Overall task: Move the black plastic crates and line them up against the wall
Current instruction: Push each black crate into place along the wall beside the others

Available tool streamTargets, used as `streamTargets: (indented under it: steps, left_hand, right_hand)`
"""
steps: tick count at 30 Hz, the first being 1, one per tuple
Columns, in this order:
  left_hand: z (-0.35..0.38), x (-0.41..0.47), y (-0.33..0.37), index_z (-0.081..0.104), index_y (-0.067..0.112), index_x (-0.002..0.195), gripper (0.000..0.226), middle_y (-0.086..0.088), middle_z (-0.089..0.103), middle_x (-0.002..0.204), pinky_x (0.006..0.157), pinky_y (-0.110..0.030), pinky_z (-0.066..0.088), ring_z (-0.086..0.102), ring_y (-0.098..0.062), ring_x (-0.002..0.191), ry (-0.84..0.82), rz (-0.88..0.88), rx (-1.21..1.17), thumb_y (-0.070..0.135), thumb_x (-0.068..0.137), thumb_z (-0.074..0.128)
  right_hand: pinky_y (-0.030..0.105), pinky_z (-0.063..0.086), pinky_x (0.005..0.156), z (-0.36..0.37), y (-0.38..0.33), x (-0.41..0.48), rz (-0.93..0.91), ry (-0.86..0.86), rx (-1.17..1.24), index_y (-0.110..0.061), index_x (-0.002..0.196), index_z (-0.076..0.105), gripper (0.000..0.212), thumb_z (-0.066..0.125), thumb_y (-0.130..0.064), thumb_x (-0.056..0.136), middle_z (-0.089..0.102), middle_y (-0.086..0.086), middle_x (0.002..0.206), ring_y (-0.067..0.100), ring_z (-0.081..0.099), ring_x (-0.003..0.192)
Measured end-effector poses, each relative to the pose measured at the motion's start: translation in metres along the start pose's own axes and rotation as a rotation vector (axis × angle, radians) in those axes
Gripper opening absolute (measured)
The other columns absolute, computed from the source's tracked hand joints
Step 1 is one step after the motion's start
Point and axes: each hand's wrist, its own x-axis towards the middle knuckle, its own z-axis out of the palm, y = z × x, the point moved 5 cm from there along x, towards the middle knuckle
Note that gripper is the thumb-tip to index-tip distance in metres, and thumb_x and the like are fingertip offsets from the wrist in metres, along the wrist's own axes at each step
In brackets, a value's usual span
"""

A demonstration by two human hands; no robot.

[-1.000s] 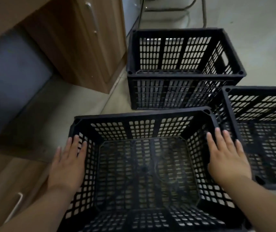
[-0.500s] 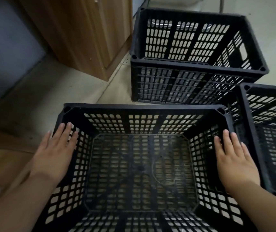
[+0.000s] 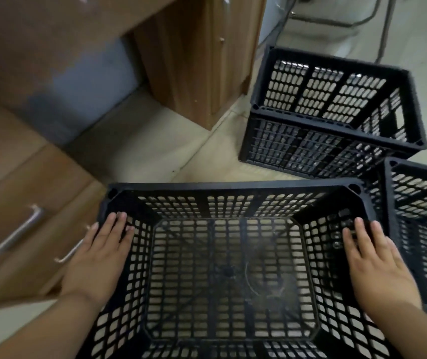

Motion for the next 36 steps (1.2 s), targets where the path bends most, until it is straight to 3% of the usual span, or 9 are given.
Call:
streamTargets:
  steps: [6, 11, 16, 18, 20, 23, 26, 31, 36]
  left_hand:
    - [-0.012, -0.134, -0.032, -0.022, 0.016, 0.136, 0.071, -0.006, -0.036, 0.141, 0.08, -0.032, -0.046, -0.031, -0.016, 0.131, -0.031, -0.203, -0.086, 0.016, 0.093, 0.035]
    - [0.004, -0.264, -0.062, 0.06, 0.006, 0.12, 0.065, -0.017, 0.047, 0.136, 0.114, -0.031, -0.019, 0.032, -0.025, 0.134, 0.087, -0.266, -0.068, 0.002, 0.056, 0.07]
    - [0.033, -0.392, -0.097, -0.011, 0.02, 0.14, 0.074, -0.006, -0.024, 0.146, 0.089, -0.032, -0.042, -0.028, -0.016, 0.134, -0.011, -0.402, -0.205, 0.013, 0.09, 0.043]
    - [0.058, -0.44, -0.116, 0.037, 0.017, 0.138, 0.076, -0.01, 0.021, 0.15, 0.107, -0.033, -0.027, -0.012, -0.015, 0.142, -0.167, -0.423, -0.19, 0.008, 0.069, 0.068]
    - [0.07, -0.478, -0.133, 0.06, 0.008, 0.12, 0.054, -0.017, 0.051, 0.134, 0.115, -0.033, -0.014, -0.01, -0.017, 0.145, -0.14, -0.489, -0.075, 0.006, 0.066, 0.055]
    - [0.081, -0.526, -0.164, 0.002, 0.02, 0.143, 0.064, -0.012, -0.007, 0.152, 0.093, -0.034, -0.041, -0.037, -0.017, 0.131, -0.064, -0.573, -0.122, 0.003, 0.086, 0.025]
    - [0.105, -0.57, -0.191, -0.033, 0.025, 0.125, 0.063, -0.005, -0.042, 0.133, 0.074, -0.034, -0.048, -0.039, -0.019, 0.124, -0.303, -0.659, -0.24, 0.011, 0.095, 0.02]
    - [0.137, -0.622, -0.269, -0.01, 0.026, 0.139, 0.077, -0.007, -0.025, 0.143, 0.088, -0.033, -0.046, -0.025, -0.021, 0.132, -0.094, -0.764, -0.241, 0.01, 0.087, 0.044]
    - [0.159, -0.652, -0.336, 0.011, 0.024, 0.141, 0.084, -0.01, -0.004, 0.149, 0.097, -0.033, -0.041, -0.006, -0.023, 0.137, -0.064, -0.702, -0.187, 0.006, 0.075, 0.059]
  right_hand:
    - [0.029, -0.009, 0.116, -0.053, -0.051, -0.03, -0.226, 0.087, -0.027, 0.005, 0.115, 0.063, 0.073, 0.065, 0.014, 0.042, 0.052, 0.019, 0.133, 0.02, -0.013, 0.146]
    - [0.028, -0.012, 0.115, -0.095, -0.118, -0.069, -0.435, 0.158, -0.073, 0.007, 0.11, 0.065, 0.057, 0.062, -0.001, 0.054, 0.058, 0.022, 0.126, 0.019, -0.015, 0.146]
    - [0.032, -0.036, 0.1, -0.133, -0.224, -0.115, -0.884, 0.137, -0.154, -0.009, 0.143, -0.002, 0.073, 0.045, -0.023, 0.089, -0.015, 0.014, 0.15, 0.019, -0.058, 0.111]
    - [0.03, -0.016, 0.114, -0.142, -0.261, -0.119, -0.756, 0.019, -0.037, 0.0, 0.137, 0.037, 0.089, 0.077, -0.023, 0.061, 0.028, 0.023, 0.148, 0.019, -0.036, 0.135]
    - [0.03, -0.008, 0.116, -0.143, -0.301, -0.135, -0.781, 0.107, -0.013, 0.004, 0.116, 0.059, 0.071, 0.075, -0.02, 0.052, 0.053, 0.023, 0.133, 0.019, -0.013, 0.146]
    - [0.031, -0.008, 0.116, -0.153, -0.369, -0.161, -0.874, 0.206, 0.008, 0.0, 0.115, 0.057, 0.057, 0.046, -0.02, 0.063, 0.033, 0.02, 0.149, 0.02, -0.009, 0.147]
    - [0.029, -0.007, 0.115, -0.151, -0.428, -0.182, -0.902, 0.185, 0.02, 0.003, 0.103, 0.07, 0.065, 0.077, -0.01, 0.039, 0.059, 0.022, 0.125, 0.017, -0.009, 0.147]
    - [0.029, -0.008, 0.116, -0.165, -0.515, -0.216, -0.954, 0.215, 0.189, -0.005, 0.117, 0.043, 0.053, 0.035, -0.02, 0.067, -0.01, -0.001, 0.159, 0.016, -0.011, 0.146]
    - [0.03, -0.009, 0.116, -0.179, -0.587, -0.234, -0.91, 0.315, 0.176, -0.007, 0.118, 0.041, 0.041, 0.022, -0.021, 0.084, -0.015, -0.005, 0.158, 0.015, -0.011, 0.146]
